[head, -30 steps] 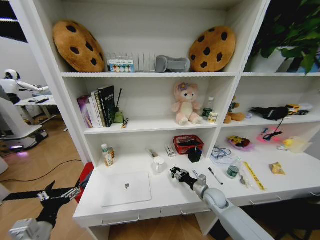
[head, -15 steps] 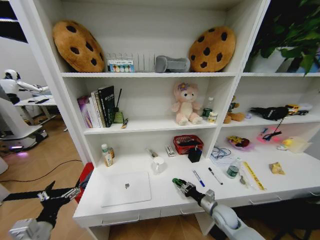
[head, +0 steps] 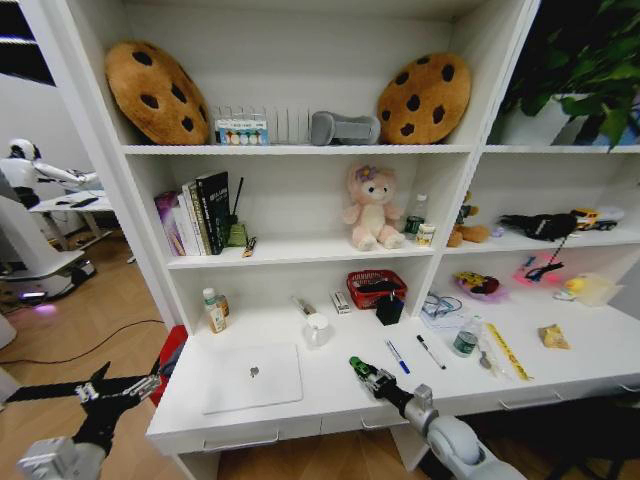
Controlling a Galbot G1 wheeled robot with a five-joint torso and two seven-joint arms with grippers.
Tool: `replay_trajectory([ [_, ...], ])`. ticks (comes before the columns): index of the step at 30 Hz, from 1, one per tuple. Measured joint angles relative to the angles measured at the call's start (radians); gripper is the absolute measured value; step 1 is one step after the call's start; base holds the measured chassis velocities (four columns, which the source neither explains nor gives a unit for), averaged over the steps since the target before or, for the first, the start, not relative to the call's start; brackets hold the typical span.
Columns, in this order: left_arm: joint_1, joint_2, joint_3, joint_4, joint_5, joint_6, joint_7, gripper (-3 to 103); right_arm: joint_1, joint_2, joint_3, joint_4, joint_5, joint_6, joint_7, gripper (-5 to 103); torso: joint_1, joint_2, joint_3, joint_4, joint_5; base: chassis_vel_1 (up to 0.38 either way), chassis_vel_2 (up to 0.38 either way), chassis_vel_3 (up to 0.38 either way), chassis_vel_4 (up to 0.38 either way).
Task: Organize the objects on the table.
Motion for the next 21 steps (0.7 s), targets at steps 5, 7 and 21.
replay_trajectory([
  [5,0.0,0.0,0.0,0.0,0.0,0.0,0.0,100,0.003,-0.007,0.001,0.017,0.018,-0.021,0.005,69,0.0,0.0,0.0,-0.0001,0.0,0.0,0.0,0.0,0.0],
  [7,0.0,0.0,0.0,0.0,0.0,0.0,0.0,100,0.013,-0.008,-0.007,0.022,0.03,-0.042,0.019,80,0.0,0.0,0.0,-0.0002,-0.0001,0.0,0.0,0.0,0.0],
  [21,0.0,0.0,0.0,0.0,0.0,0.0,0.0,100,0.129,0.002,-0.103,-0.05,0.033,-0.067,0.039,100,0.0,0.0,0.0,0.0001,0.0,0.0,0.0,0.0,0.0],
])
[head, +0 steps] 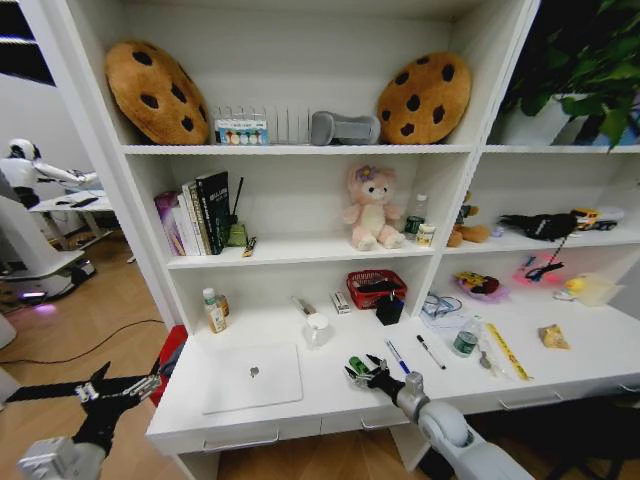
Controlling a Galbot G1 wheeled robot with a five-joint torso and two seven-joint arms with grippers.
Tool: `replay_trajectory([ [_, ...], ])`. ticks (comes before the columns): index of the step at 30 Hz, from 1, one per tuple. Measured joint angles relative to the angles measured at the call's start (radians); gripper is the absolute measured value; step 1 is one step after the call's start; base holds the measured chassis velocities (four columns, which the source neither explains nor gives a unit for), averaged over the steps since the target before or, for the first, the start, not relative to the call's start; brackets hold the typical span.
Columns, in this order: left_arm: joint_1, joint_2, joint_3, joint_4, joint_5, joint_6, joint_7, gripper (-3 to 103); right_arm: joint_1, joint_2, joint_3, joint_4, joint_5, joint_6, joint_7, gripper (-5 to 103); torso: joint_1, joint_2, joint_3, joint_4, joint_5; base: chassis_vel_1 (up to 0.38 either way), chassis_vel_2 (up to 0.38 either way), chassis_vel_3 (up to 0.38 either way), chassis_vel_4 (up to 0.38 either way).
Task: Organize the objects on the table.
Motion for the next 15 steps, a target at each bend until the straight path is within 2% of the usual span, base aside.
replay_trajectory([
  [5,0.0,0.0,0.0,0.0,0.0,0.0,0.0,100,-0.009,0.003,-0.001,-0.001,-0.004,0.0,0.0,103,0.0,0.0,0.0,-0.0003,-0.0001,0.0,0.0,0.0,0.0],
  [8,0.0,0.0,0.0,0.0,0.0,0.0,0.0,100,-0.018,0.005,-0.001,-0.001,-0.009,0.0,0.0,98,0.0,0.0,0.0,-0.0004,-0.0002,0.0,0.0,0.0,0.0],
  [10,0.0,0.0,0.0,0.0,0.0,0.0,0.0,100,-0.022,0.013,0.0,-0.007,-0.014,0.004,-0.003,90,0.0,0.0,0.0,-0.0003,-0.0003,0.0,0.0,0.0,0.0],
  [11,0.0,0.0,0.0,0.0,0.0,0.0,0.0,100,-0.022,0.013,0.0,-0.007,-0.014,0.004,-0.003,90,0.0,0.0,0.0,-0.0003,-0.0003,0.0,0.0,0.0,0.0],
  [15,0.0,0.0,0.0,0.0,0.0,0.0,0.0,100,-0.021,0.014,0.001,-0.013,-0.02,0.007,-0.003,70,0.0,0.0,0.0,-0.0001,-0.0002,0.0,0.0,0.0,0.0],
])
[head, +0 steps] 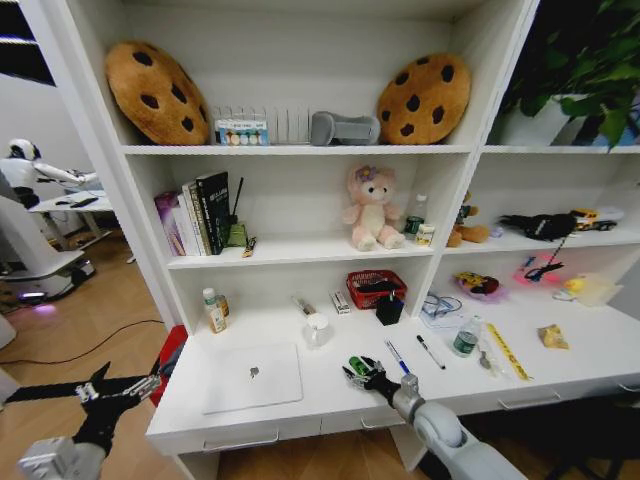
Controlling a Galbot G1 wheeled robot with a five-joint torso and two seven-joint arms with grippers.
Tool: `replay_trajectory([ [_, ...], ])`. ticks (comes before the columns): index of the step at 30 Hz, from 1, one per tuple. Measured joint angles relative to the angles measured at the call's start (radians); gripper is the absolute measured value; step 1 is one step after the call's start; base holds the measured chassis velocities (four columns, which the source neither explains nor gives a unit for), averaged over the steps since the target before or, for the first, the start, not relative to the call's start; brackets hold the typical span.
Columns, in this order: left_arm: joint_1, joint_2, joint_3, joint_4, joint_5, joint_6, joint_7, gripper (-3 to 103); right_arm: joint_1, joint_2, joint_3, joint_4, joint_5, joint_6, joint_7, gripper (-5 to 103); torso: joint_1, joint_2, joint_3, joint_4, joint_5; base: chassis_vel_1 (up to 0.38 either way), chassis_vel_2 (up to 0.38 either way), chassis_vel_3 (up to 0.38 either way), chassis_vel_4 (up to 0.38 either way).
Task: Organize the objects on the table.
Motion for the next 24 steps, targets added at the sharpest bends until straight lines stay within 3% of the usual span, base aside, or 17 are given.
replay_trajectory([
  [4,0.0,0.0,0.0,0.0,0.0,0.0,0.0,100,-0.001,-0.003,0.001,0.003,0.0,0.0,0.0,64,0.0,0.0,0.0,0.0001,0.0,0.0,0.0,0.0,0.0],
  [10,0.0,0.0,0.0,0.0,0.0,0.0,0.0,100,-0.048,-0.015,0.028,0.032,0.0,0.003,-0.002,37,0.0,0.0,0.0,-0.0001,0.0001,0.0,0.0,0.0,0.0],
  [24,0.0,0.0,0.0,0.0,0.0,0.0,0.0,100,-0.031,-0.032,0.055,0.059,0.02,0.001,-0.016,36,0.0,0.0,0.0,-0.0002,0.0005,0.0,0.0,0.0,0.0],
])
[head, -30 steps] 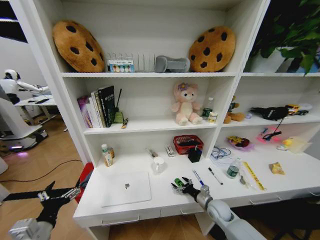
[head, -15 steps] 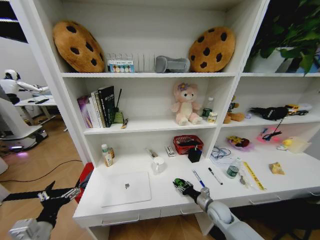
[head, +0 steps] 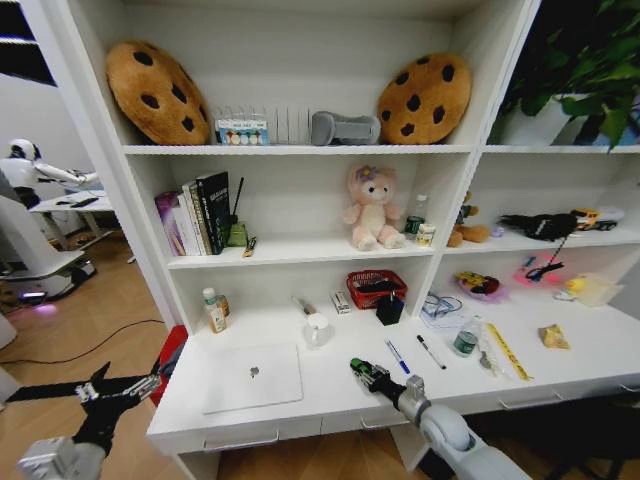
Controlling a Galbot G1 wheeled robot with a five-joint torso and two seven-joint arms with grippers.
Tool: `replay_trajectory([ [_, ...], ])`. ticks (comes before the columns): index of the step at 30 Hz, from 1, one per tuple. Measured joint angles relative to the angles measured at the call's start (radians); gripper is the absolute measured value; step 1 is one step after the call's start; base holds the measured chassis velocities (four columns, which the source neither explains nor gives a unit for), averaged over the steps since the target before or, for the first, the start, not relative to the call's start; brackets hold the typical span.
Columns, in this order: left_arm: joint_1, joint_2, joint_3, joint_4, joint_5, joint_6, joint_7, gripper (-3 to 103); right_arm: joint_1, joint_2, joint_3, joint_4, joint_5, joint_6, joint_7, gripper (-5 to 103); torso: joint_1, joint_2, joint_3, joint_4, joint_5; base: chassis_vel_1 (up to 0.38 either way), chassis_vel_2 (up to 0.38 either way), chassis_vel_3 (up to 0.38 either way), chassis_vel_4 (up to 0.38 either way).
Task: Organize the objects on the table.
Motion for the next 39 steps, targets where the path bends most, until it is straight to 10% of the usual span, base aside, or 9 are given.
replay_trajectory([
  [9,0.0,0.0,0.0,0.0,0.0,0.0,0.0,100,-0.016,-0.07,0.092,0.152,0.073,-0.009,-0.001,36,0.0,0.0,0.0,0.0001,-0.0001,0.0,0.0,0.0,0.0],
  [23,0.0,0.0,0.0,0.0,0.0,0.0,0.0,100,0.294,-0.402,0.042,0.215,0.45,-0.06,-0.117,36,0.0,0.0,0.0,0.0003,-0.0001,0.0,0.0,0.0,0.0],
  [39,0.0,0.0,0.0,0.0,0.0,0.0,0.0,100,1.022,-0.145,-0.406,-0.182,0.466,-0.185,-0.272,36,0.0,0.0,0.0,0.0008,-0.0009,0.0,0.0,0.0,0.0],
])
